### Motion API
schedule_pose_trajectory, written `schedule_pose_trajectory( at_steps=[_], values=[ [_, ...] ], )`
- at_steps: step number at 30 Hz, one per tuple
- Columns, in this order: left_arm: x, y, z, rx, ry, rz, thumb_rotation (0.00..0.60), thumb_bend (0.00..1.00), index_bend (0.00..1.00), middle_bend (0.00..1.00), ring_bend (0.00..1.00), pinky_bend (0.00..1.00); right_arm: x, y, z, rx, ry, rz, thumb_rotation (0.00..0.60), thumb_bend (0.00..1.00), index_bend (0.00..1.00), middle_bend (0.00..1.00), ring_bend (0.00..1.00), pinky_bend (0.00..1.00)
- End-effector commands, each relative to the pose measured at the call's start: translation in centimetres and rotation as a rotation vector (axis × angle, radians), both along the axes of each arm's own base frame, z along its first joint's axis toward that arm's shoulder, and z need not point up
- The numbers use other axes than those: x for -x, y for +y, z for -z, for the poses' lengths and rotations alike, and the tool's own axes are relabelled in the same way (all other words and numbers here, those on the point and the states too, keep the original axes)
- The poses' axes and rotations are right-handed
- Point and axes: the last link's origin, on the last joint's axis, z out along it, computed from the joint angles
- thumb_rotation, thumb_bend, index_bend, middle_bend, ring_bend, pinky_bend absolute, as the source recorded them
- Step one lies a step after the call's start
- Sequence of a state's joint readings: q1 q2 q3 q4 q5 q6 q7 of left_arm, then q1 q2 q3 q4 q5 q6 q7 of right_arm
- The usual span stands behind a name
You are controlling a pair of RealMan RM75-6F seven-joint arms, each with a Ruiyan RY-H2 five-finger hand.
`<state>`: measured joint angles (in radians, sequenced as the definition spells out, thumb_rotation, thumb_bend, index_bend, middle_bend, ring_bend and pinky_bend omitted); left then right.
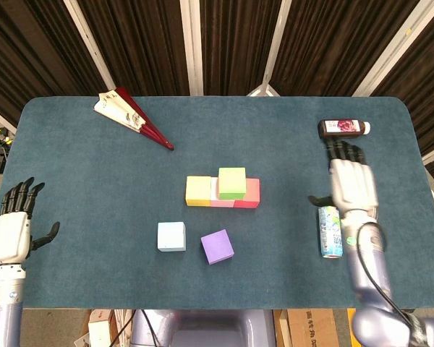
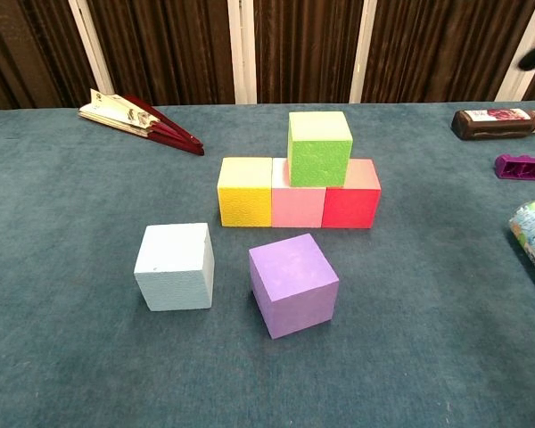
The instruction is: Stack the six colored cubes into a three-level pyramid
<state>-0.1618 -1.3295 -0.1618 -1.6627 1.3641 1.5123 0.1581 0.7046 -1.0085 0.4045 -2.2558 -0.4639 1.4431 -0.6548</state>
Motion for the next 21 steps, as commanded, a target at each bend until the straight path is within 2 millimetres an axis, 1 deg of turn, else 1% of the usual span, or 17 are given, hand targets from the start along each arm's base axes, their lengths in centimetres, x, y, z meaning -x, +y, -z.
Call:
schedule_pose_trajectory(
  at_steps=[1,3,7,9,11,14,16,17,18,21],
  values=[
    [-0.5,0.0,0.1,0.036,0.009,0.013,0.6,0.35,0.13,0.02,0.0,0.0,8.9,5.2,-1.8,0.073,0.019,0.03,0.6,0.13,0.0,0.01,0.0,0.0],
    [-1.0,0.1,0.0,0.083,-0.001,0.03,0.6,0.35,0.12,0.02,0.0,0.0,10.6,6.3,-1.6,0.097,0.024,-0.01,0.6,0.13,0.0,0.01,0.0,0.0],
    [-1.8,0.4,-0.1,0.158,-0.001,0.052,0.6,0.34,0.12,0.04,0.0,0.0,12.5,7.7,-1.0,0.125,0.016,-0.053,0.6,0.13,0.0,0.01,0.0,0.0],
    [-2.3,0.7,-0.2,0.199,0.019,0.056,0.6,0.32,0.11,0.04,0.0,0.0,13.6,8.5,-0.4,0.129,0.027,-0.075,0.6,0.13,0.0,0.01,0.0,0.0],
    [-2.7,1.0,-0.3,0.218,0.044,0.056,0.6,0.31,0.11,0.04,0.0,0.0,14.4,9.0,0.0,0.133,0.036,-0.084,0.6,0.13,0.0,0.01,0.0,0.0],
    [-3.9,1.4,-0.5,0.253,0.07,0.068,0.6,0.28,0.1,0.04,0.0,0.0,15.7,10.1,1.1,0.137,0.061,-0.097,0.6,0.13,0.0,0.01,0.0,0.0],
    [-5.3,1.6,-0.4,0.299,0.07,0.083,0.6,0.27,0.1,0.04,0.0,0.0,16.7,10.8,2.2,0.144,0.097,-0.103,0.6,0.13,0.0,0.01,0.0,0.0],
    [-6.4,1.6,0.0,0.339,0.073,0.1,0.6,0.27,0.1,0.04,0.0,0.0,17.1,11.0,3.0,0.125,0.12,-0.099,0.6,0.13,0.0,0.01,0.0,0.0],
    [-7.0,1.7,0.1,0.365,0.095,0.104,0.6,0.27,0.1,0.04,0.0,0.0,17.2,11.0,3.4,0.13,0.129,-0.107,0.6,0.13,0.0,0.01,0.0,0.0],
    [-7.9,2.1,0.7,0.39,0.117,0.094,0.6,0.27,0.1,0.05,0.0,0.0,17.2,10.9,3.8,0.135,0.127,-0.111,0.6,0.13,0.0,0.01,0.0,0.0]
  ],
)
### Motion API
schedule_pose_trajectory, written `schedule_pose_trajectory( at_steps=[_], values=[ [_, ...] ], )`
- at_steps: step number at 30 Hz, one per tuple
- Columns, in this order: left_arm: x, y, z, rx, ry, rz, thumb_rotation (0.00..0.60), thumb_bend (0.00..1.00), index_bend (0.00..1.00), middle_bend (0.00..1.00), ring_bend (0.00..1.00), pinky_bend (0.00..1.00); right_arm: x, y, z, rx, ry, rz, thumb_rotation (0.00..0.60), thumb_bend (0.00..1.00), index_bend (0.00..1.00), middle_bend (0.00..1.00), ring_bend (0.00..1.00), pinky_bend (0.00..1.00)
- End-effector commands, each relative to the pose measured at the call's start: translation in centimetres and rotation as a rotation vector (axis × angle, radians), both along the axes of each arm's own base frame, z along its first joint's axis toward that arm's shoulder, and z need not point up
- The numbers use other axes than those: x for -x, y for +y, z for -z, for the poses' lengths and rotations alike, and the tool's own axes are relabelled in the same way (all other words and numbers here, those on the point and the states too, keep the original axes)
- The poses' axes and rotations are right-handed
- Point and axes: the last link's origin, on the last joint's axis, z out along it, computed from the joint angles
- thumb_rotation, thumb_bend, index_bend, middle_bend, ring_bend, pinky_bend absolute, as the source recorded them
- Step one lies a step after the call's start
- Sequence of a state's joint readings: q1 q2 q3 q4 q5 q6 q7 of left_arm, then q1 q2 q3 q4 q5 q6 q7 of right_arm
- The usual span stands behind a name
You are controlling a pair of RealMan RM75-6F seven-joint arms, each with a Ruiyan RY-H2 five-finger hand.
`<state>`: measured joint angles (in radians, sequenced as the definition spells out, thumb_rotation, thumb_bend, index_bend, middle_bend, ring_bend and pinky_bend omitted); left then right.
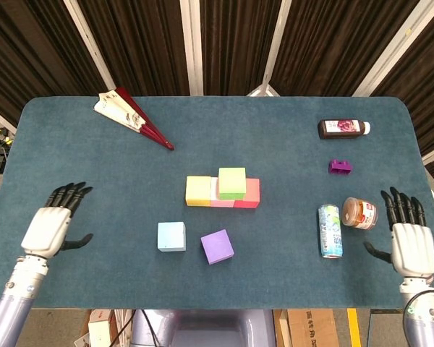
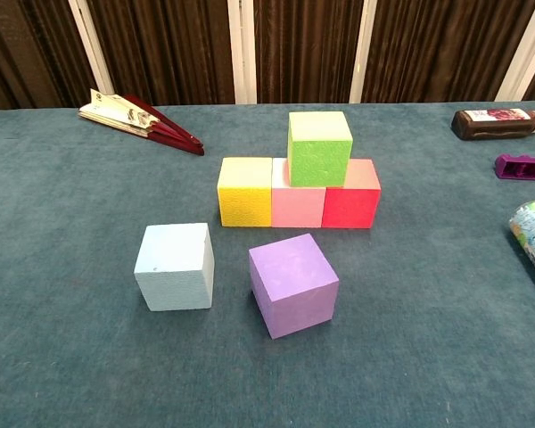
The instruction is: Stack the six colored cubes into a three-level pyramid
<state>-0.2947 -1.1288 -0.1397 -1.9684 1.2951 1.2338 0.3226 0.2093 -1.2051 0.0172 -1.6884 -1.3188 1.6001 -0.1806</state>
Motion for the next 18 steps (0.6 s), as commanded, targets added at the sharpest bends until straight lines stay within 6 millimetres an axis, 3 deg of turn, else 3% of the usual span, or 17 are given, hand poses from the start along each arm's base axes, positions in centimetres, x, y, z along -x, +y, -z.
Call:
schedule_pose_trajectory(
  at_steps=[1,11,18],
  values=[
    [-2.1,0.7,0.8,0.065,0.056,0.014,0.6,0.27,0.1,0.06,0.0,0.0,0.3,0.6,0.9,-0.011,0.01,-0.002,0.6,0.13,0.0,0.01,0.0,0.0],
    [-4.8,1.5,5.0,0.178,0.091,-0.027,0.6,0.22,0.12,0.11,0.0,0.0,0.6,0.6,1.1,-0.012,-0.003,0.03,0.6,0.13,0.0,0.01,0.0,0.0],
    [-6.5,1.6,6.8,0.235,0.103,-0.04,0.6,0.22,0.13,0.11,0.0,0.0,0.7,0.3,1.5,-0.016,-0.006,0.054,0.6,0.13,0.0,0.01,0.0,0.0]
  ],
)
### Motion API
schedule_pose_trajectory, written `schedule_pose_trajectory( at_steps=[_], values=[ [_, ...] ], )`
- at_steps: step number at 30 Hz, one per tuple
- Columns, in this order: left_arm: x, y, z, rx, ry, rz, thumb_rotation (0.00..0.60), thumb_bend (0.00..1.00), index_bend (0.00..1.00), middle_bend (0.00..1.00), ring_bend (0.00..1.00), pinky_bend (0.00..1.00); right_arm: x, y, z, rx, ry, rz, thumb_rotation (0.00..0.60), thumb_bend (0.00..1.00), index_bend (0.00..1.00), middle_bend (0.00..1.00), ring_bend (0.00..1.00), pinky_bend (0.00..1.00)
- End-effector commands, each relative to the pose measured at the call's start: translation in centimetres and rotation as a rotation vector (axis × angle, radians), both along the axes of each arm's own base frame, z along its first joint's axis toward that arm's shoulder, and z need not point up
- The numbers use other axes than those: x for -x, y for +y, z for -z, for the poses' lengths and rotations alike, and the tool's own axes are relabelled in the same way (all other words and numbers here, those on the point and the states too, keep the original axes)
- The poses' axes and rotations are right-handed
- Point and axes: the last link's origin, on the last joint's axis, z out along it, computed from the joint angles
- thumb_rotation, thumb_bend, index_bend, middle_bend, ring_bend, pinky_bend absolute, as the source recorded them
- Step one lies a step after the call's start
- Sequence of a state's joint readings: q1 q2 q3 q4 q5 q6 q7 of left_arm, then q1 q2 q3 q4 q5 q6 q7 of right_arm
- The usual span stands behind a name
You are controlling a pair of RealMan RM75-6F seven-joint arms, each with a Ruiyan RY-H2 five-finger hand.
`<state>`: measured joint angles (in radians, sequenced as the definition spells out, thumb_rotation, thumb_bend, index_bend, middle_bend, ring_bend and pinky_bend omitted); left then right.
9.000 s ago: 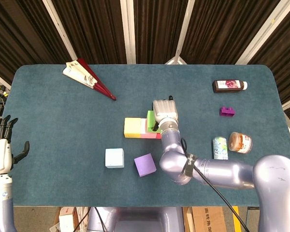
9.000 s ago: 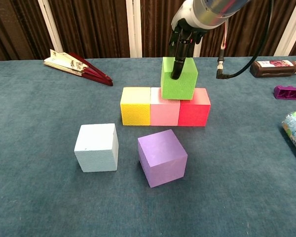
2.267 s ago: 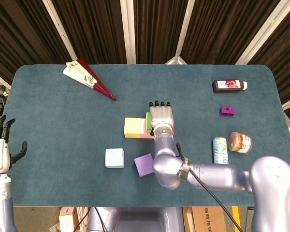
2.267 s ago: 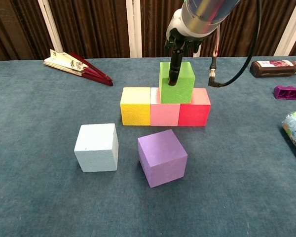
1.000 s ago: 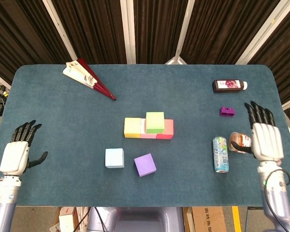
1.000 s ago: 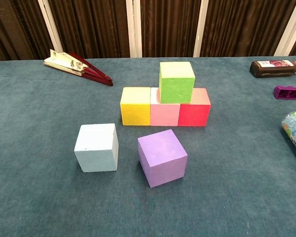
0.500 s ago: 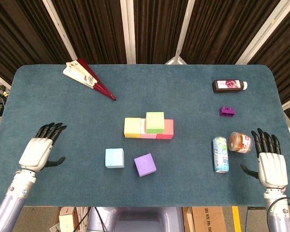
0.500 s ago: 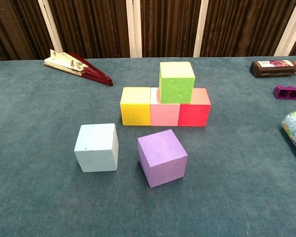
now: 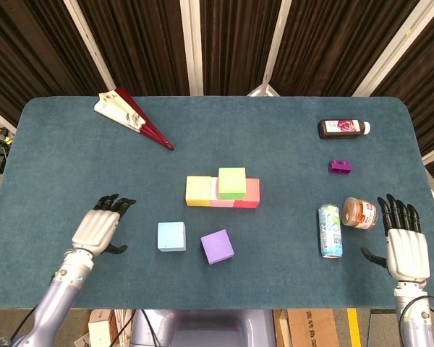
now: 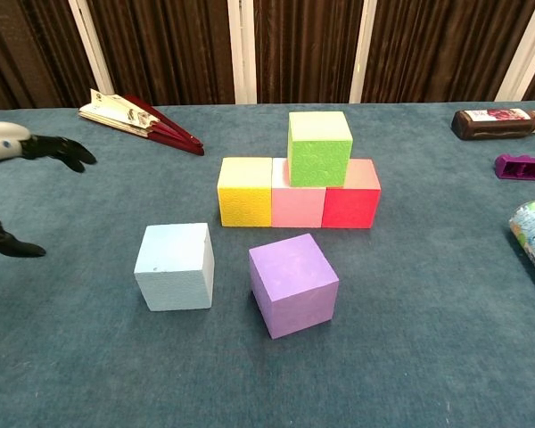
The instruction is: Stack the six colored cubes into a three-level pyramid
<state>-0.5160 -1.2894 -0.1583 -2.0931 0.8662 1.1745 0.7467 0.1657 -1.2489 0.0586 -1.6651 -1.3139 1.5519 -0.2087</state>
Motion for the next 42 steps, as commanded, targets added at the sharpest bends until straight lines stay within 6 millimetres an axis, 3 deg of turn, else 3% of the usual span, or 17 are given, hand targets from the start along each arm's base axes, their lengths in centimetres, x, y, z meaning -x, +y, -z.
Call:
schedule_pose_trajectory(
  at_steps=[1,6,20,42],
  values=[
    [-1.3,0.0,0.9,0.033,-0.009,0.001,0.6,0.22,0.13,0.12,0.0,0.0,0.0,-0.1,0.2,-0.005,-0.001,0.007,0.6,0.13,0.0,0.01,0.0,0.0],
    [-2.7,-0.1,1.9,0.043,-0.048,0.002,0.6,0.22,0.16,0.15,0.0,0.0,0.1,-0.1,0.2,-0.001,0.001,0.018,0.6,0.13,0.0,0.01,0.0,0.0],
    [-3.6,0.1,5.1,0.055,-0.07,0.009,0.6,0.22,0.17,0.16,0.0,0.0,0.4,-0.2,0.0,-0.001,0.001,0.049,0.6,0.13,0.0,0.01,0.0,0.0],
    [-5.3,0.2,7.7,0.055,-0.057,0.03,0.6,0.24,0.2,0.21,0.0,0.0,0.9,-0.2,-0.4,-0.003,-0.017,0.083,0.6,0.13,0.0,0.01,0.0,0.0]
  ],
)
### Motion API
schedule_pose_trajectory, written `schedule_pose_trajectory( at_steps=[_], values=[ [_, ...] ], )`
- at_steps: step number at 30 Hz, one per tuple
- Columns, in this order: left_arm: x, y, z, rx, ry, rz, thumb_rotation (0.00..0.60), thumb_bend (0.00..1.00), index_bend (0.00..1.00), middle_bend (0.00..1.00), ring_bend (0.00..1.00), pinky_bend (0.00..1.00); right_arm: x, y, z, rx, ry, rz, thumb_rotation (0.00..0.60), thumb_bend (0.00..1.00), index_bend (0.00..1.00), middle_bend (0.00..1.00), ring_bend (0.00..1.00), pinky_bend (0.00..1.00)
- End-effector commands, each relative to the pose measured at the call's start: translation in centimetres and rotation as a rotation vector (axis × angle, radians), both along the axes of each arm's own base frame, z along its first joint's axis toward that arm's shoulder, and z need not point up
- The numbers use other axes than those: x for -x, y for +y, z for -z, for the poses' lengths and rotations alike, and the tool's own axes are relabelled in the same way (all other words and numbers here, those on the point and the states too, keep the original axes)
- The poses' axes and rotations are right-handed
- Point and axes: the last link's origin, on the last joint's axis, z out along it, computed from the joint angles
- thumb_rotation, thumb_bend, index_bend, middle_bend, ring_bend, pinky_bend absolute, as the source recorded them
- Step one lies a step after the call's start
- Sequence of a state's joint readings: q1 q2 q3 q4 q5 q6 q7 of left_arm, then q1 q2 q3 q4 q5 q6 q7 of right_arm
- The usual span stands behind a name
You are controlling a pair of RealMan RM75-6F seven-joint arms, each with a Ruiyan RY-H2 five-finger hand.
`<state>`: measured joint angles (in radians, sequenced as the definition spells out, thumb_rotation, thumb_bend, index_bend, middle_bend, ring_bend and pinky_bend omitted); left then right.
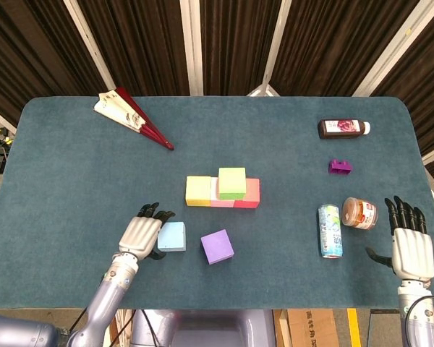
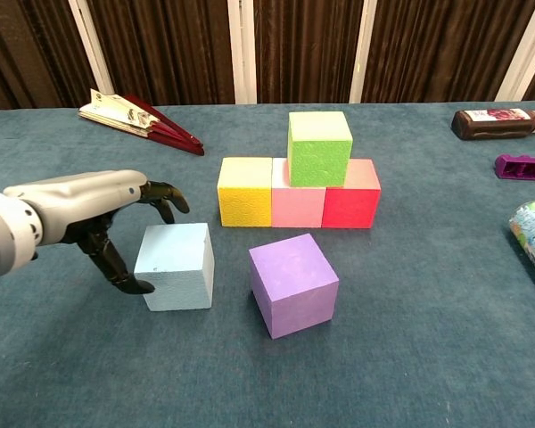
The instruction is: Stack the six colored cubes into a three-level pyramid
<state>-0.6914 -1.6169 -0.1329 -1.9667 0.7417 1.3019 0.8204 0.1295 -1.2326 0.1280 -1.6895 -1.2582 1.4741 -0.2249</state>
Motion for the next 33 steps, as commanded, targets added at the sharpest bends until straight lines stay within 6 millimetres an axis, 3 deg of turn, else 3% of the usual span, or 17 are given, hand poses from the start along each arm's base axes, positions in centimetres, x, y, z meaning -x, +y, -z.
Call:
schedule_pose_trajectory(
  at_steps=[1,33],
  values=[
    [-0.3,0.09,0.16,-0.003,0.001,0.007,0.6,0.24,0.2,0.22,0.0,0.0,0.04,-0.02,-0.02,0.001,0.002,0.003,0.6,0.13,0.0,0.01,0.0,0.0],
    [-0.7,0.29,0.6,-0.012,0.039,0.018,0.6,0.31,0.28,0.33,0.0,0.0,0.43,-0.16,-0.1,0.006,-0.016,0.039,0.6,0.13,0.0,0.01,0.0,0.0]
  ],
)
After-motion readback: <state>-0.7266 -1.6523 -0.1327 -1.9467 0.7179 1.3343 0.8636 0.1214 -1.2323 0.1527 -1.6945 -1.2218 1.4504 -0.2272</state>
